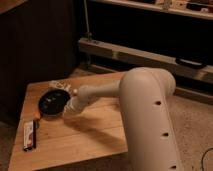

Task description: Push the ceramic bowl across the table

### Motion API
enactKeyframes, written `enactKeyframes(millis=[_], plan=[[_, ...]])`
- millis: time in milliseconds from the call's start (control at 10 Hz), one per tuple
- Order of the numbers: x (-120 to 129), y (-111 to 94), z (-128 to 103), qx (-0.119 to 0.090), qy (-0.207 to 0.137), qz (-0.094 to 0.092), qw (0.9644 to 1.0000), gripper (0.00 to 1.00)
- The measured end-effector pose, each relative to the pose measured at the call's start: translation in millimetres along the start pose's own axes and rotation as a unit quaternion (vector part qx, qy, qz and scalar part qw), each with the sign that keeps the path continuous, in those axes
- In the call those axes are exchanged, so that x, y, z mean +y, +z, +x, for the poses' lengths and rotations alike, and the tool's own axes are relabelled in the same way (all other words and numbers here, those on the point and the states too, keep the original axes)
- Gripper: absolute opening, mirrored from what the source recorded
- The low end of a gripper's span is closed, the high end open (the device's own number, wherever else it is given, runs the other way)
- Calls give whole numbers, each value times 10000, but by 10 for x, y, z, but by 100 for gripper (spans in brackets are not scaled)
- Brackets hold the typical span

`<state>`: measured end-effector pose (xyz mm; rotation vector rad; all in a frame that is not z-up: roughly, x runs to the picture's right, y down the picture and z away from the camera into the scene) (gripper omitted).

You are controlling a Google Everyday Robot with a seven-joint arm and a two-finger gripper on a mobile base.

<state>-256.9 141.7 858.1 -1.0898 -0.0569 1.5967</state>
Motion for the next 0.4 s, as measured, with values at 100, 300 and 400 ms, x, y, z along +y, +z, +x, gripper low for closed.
enactKeyframes(millis=[100, 300, 400], plan=[[32, 0, -64, -29, -15, -6, 10000, 0], [51, -23, -136, -80, 3, -79, 9999, 2], [12, -39, -150, -96, 31, -76, 9999, 2]])
